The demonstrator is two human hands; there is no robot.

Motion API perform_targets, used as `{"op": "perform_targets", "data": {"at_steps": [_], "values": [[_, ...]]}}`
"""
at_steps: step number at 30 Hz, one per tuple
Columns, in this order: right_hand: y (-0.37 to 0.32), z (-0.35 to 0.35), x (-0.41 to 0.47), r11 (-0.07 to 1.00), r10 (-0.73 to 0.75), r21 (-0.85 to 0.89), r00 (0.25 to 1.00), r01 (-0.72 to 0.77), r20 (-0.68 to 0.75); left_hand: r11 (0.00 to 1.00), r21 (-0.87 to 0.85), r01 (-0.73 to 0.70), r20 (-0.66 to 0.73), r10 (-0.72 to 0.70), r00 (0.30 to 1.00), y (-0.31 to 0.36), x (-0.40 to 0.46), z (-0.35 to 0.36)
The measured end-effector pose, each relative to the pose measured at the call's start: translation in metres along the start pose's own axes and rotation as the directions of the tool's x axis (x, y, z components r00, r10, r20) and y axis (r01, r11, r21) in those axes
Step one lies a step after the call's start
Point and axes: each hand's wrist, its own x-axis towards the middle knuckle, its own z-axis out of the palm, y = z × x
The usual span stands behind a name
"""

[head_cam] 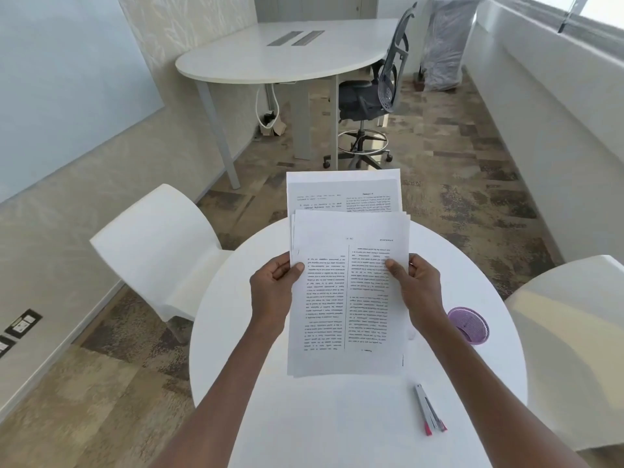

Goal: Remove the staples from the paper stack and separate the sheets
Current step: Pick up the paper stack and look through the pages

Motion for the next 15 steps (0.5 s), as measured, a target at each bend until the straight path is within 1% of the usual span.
{"op": "perform_targets", "data": {"at_steps": [3,4,5,6,7,8,9,10,12,14,15], "values": [[0.0,0.002,0.002,1.0,0.005,-0.007,1.0,-0.005,-0.005,1.0,-0.024,-0.009,-0.041,0.008,0.999,0.006,0.0,0.007],[0.0,0.004,0.002,0.998,-0.006,-0.069,1.0,0.005,-0.019,1.0,-0.017,-0.01,-0.068,0.009,0.998,0.008,0.0,0.009],[0.001,0.006,0.001,0.981,-0.026,-0.192,0.999,0.018,-0.041,1.0,0.004,-0.017,-0.098,0.017,0.995,0.009,-0.002,0.012],[0.001,0.009,0.001,0.94,-0.045,-0.34,0.997,0.021,-0.065,0.999,0.039,-0.038,-0.13,0.043,0.991,0.009,-0.003,0.015],[0.0,0.013,0.0,0.893,-0.066,-0.45,0.994,0.021,-0.086,0.993,0.092,-0.072,-0.164,0.087,0.983,0.01,-0.005,0.018],[-0.003,0.018,-0.003,0.864,-0.092,-0.502,0.991,0.032,-0.096,0.981,0.161,-0.11,-0.198,0.142,0.97,0.009,-0.008,0.022],[-0.008,0.025,-0.008,0.858,-0.12,-0.509,0.989,0.061,-0.084,0.961,0.233,-0.147,-0.222,0.2,0.954,0.009,-0.011,0.026],[-0.015,0.032,-0.013,0.872,-0.139,-0.48,0.989,0.1,-0.046,0.936,0.301,-0.185,-0.235,0.26,0.936,0.008,-0.013,0.031],[-0.032,0.048,-0.023,0.935,-0.103,-0.33,0.99,0.129,0.094,0.868,0.408,-0.283,-0.22,0.394,0.892,0.005,-0.02,0.04],[-0.047,0.064,-0.035,0.988,-0.035,-0.142,0.975,0.067,0.218,0.787,0.475,-0.393,-0.172,0.521,0.836,-0.001,-0.025,0.046],[-0.054,0.07,-0.039,0.998,-0.003,-0.058,0.97,0.018,0.242,0.75,0.497,-0.436,-0.149,0.569,0.809,-0.003,-0.027,0.047]]}}
